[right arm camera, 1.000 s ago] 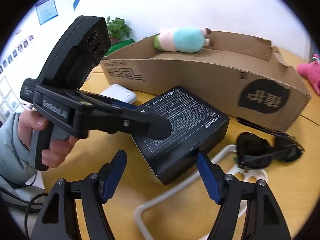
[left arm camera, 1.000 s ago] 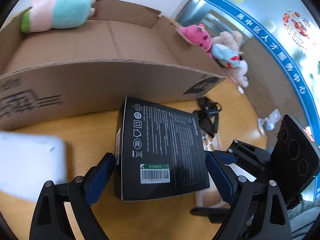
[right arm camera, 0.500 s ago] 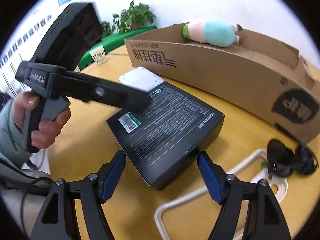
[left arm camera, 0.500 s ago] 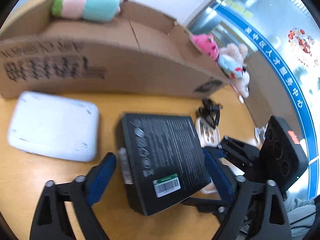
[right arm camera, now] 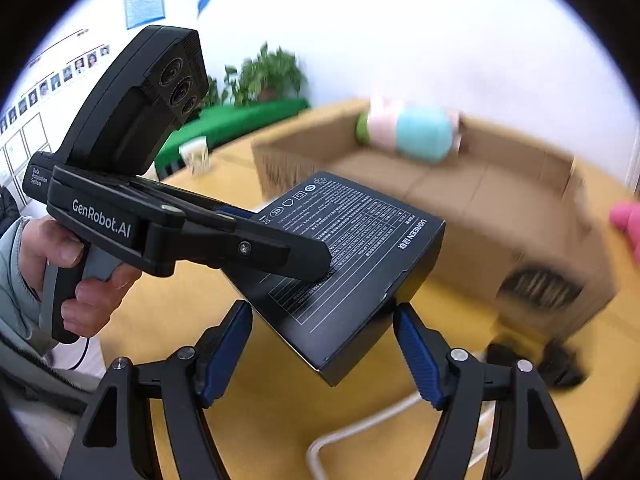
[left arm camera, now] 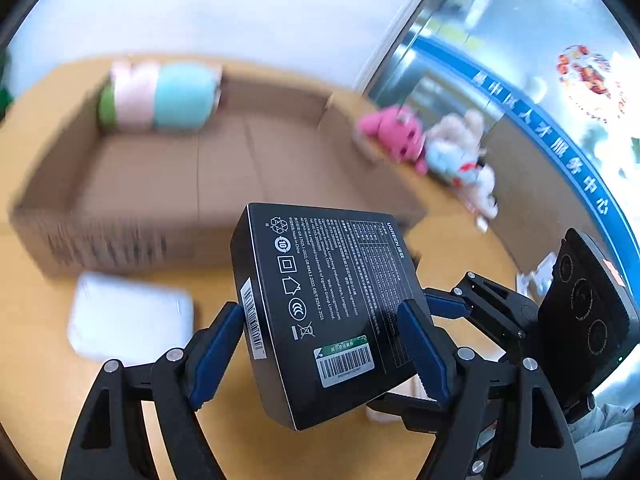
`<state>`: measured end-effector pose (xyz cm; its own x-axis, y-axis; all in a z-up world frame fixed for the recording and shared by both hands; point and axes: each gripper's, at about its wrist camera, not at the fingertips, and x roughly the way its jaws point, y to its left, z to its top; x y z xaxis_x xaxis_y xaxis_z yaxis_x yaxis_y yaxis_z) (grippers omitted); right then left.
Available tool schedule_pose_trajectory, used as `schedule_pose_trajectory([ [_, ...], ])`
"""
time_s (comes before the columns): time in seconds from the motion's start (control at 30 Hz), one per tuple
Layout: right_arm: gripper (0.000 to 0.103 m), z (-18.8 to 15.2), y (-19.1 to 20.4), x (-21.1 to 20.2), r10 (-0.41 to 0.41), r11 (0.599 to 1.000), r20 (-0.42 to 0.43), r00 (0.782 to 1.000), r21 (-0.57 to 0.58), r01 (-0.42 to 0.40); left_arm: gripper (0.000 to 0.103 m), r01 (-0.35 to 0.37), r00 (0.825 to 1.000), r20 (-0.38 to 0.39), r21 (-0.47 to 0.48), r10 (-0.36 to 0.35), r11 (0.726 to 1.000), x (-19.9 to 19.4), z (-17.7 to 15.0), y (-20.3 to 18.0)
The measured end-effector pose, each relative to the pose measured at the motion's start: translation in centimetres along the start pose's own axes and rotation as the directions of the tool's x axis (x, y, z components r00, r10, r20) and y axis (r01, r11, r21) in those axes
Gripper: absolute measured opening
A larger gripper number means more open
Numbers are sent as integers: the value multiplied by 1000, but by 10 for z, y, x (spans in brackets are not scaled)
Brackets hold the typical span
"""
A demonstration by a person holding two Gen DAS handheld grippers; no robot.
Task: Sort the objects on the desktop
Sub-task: 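Lift the black product box with both grippers and lower it into the cardboard box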
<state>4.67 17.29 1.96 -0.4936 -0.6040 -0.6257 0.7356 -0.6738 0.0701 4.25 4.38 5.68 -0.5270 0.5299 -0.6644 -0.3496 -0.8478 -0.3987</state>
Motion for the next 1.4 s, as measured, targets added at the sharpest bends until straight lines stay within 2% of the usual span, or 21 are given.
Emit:
schedule_pose_trajectory([
  [0.13,73,39,-4,-21,-64,993,96,993,-91,72,77,-25,994,107,73,17,997,-24,44,-19],
  [0.37,73,115,-32,-40,-146,962,222,964,-198,191,77,-81,966,255,181,33,980,-43,132,-37],
  [0.47,73,151,-52,-40,-150,959,252,956,-197,202,77,-81,955,296,193,20,978,-45,177,-35],
  [0.57,73,185,-75,-36,-155,957,270,950,-199,212,77,-78,951,310,191,15,979,-38,220,-27],
  [0.67,73,214,-103,-25,-143,961,265,954,-192,197,77,-100,949,313,192,36,976,-23,256,-18],
  [0.77,73,236,-136,-4,-117,972,235,965,-173,160,77,-89,958,283,150,43,985,5,285,3],
  [0.87,73,246,-169,26,-92,981,175,980,-153,119,77,-78,974,222,113,51,991,44,302,29],
  [0.93,73,245,-188,48,-78,985,129,989,-145,97,77,-74,984,166,74,61,994,76,309,48],
  [1.1,74,227,-239,113,-1,999,-4,1000,-41,1,77,-67,997,23,-36,68,997,149,304,91],
  [1.23,74,203,-266,154,48,998,-90,995,51,-44,77,-98,993,-77,-61,94,993,191,293,104],
  [1.4,74,185,-290,181,91,989,-165,982,130,-70,77,-125,975,-198,-99,104,987,223,287,111],
])
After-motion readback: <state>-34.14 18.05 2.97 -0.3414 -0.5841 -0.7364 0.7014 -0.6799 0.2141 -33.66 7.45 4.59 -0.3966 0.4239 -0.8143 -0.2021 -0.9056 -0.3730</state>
